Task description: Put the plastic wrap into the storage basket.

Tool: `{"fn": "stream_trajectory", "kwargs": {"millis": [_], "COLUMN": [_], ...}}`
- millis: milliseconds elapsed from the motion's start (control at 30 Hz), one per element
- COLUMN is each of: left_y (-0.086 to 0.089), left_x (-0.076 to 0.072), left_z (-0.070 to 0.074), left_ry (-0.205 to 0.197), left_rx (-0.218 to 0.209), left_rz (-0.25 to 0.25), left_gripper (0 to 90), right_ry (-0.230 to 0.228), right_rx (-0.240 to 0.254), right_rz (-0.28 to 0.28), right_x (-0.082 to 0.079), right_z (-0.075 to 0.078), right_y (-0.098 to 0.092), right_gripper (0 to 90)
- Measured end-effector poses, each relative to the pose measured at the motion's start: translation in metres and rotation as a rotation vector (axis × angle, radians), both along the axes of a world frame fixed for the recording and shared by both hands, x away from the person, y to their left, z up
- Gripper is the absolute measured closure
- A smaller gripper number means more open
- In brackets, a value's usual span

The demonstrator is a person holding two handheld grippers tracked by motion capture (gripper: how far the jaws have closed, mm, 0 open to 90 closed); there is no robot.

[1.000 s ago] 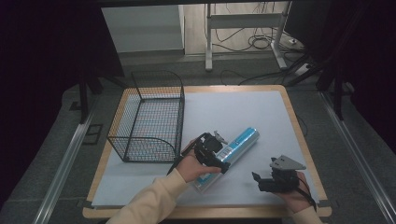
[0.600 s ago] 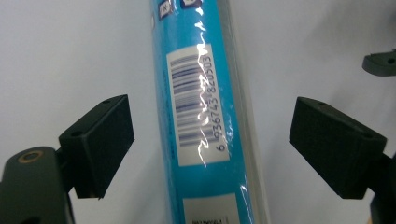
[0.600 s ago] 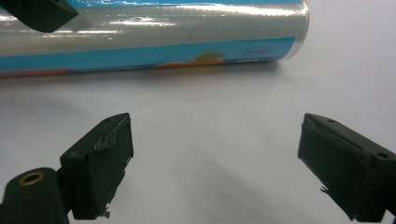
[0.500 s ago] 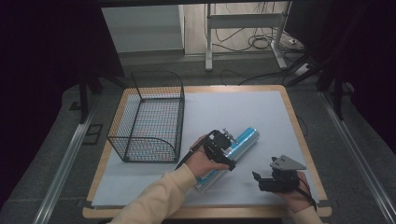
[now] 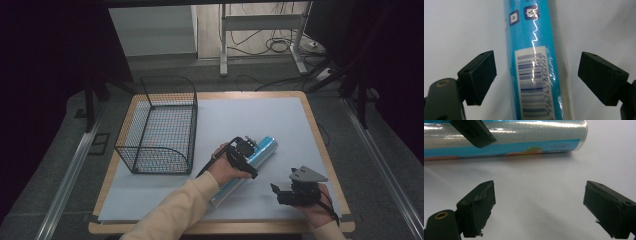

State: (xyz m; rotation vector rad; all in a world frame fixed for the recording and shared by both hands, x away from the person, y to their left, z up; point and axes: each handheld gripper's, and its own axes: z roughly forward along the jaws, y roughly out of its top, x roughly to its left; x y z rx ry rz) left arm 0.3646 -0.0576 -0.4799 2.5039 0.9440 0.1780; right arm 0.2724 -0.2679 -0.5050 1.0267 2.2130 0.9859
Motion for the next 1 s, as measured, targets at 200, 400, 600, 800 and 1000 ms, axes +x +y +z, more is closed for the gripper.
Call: {"fn": "stream_trajectory", "kwargs": {"millis": [200, 400, 600, 800, 1000], "left_y": [-0.005, -0.009, -0.013, -0.013, -0.010], "left_x": [0.004, 0.007, 0.010, 0.012, 0.020], "left_z": [-0.007, -0.009, -0.015, -0.015, -0.012], "left_ry": [0.034, 0.056, 0.091, 0.115, 0.178], "left_rx": [0.024, 0.067, 0.093, 0.088, 0.085], "left_rz": [-0.002, -0.009, -0.001, 0.006, 0.002], "left_gripper": [16.8, 20.4, 25.1, 30.4, 30.9], "right_ry": [0.001, 0.001, 0.003, -0.006, -0.020], "right_rx": [-0.001, -0.003, -0.005, 0.000, 0.001], "right_rz": [-0.007, -0.007, -0.007, -0.017, -0.022], "right_x": [0.000, 0.000, 0.000, 0.000, 0.000], "right_z": [0.000, 0.000, 0.000, 0.001, 0.002], "right_y": [-0.001, -0.001, -0.001, -0.002, -0.002], "right_gripper": [11.2, 11.2, 11.2, 11.3, 12.1]}}
